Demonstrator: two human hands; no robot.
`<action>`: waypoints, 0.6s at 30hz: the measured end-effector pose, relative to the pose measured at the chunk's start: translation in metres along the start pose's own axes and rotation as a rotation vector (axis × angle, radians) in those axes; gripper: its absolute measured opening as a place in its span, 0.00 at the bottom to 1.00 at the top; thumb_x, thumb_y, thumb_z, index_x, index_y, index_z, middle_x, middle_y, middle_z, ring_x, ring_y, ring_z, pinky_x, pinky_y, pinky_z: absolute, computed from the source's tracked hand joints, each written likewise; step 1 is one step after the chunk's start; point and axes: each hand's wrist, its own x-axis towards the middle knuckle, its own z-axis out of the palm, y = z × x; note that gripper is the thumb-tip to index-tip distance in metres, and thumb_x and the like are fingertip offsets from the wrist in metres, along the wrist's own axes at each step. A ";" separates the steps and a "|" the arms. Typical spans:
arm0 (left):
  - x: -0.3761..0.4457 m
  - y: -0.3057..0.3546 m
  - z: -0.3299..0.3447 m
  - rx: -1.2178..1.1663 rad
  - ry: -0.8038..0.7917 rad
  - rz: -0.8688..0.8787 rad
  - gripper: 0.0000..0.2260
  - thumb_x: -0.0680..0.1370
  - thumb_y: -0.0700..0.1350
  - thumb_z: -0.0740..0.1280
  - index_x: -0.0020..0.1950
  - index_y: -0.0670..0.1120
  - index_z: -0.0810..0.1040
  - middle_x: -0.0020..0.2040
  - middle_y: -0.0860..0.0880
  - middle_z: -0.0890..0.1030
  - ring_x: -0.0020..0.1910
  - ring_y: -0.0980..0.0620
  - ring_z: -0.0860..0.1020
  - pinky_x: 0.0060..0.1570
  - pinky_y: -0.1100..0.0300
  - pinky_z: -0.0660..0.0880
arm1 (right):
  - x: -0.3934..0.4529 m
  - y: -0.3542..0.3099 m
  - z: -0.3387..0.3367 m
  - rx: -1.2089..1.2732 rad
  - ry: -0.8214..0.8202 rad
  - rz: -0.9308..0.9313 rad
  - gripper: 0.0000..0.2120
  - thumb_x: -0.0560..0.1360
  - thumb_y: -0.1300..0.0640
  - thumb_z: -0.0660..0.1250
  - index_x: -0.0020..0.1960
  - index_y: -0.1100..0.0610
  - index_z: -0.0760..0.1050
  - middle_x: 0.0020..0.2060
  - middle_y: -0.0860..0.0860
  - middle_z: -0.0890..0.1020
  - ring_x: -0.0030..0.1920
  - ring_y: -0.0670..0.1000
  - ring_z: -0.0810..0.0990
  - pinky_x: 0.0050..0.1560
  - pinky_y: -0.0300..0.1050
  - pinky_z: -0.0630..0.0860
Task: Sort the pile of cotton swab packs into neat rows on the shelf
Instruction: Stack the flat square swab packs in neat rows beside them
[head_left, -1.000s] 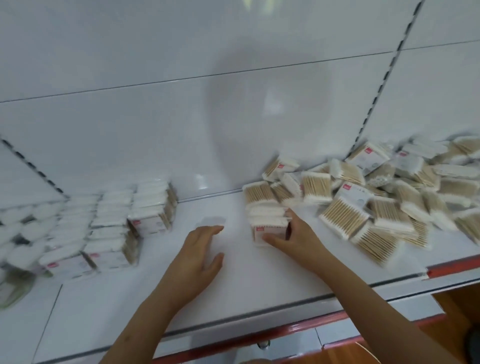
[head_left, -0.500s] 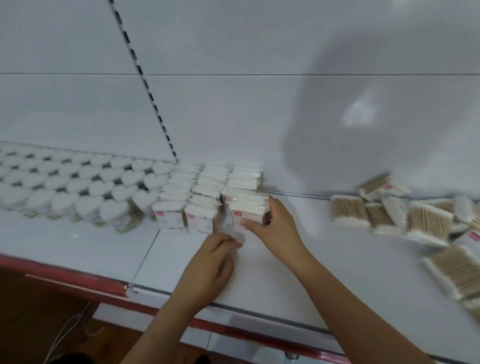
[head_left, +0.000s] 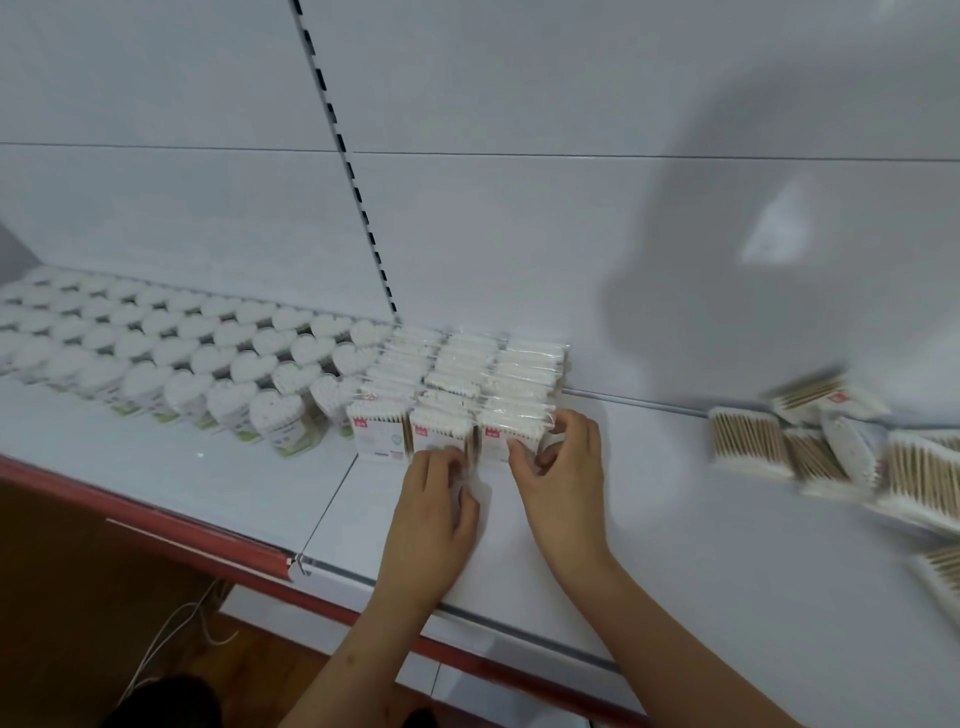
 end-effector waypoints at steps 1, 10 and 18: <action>0.000 0.000 0.000 -0.002 0.003 0.002 0.12 0.77 0.37 0.67 0.58 0.47 0.71 0.52 0.54 0.70 0.49 0.56 0.71 0.50 0.73 0.66 | 0.000 0.001 0.002 0.009 0.004 -0.002 0.19 0.75 0.53 0.73 0.62 0.53 0.69 0.54 0.47 0.72 0.46 0.48 0.78 0.43 0.30 0.74; -0.001 -0.002 0.003 0.004 0.003 0.010 0.14 0.77 0.37 0.68 0.60 0.46 0.71 0.54 0.53 0.71 0.51 0.56 0.71 0.53 0.69 0.67 | 0.007 0.007 -0.003 -0.085 -0.113 -0.045 0.20 0.75 0.51 0.72 0.60 0.53 0.68 0.52 0.47 0.71 0.43 0.45 0.75 0.42 0.33 0.72; -0.001 -0.001 0.003 -0.036 0.059 -0.008 0.18 0.76 0.36 0.68 0.63 0.45 0.70 0.57 0.53 0.68 0.55 0.54 0.72 0.56 0.63 0.71 | 0.003 0.008 -0.011 -0.158 -0.145 -0.116 0.17 0.78 0.51 0.68 0.64 0.53 0.70 0.50 0.46 0.72 0.42 0.44 0.74 0.43 0.36 0.71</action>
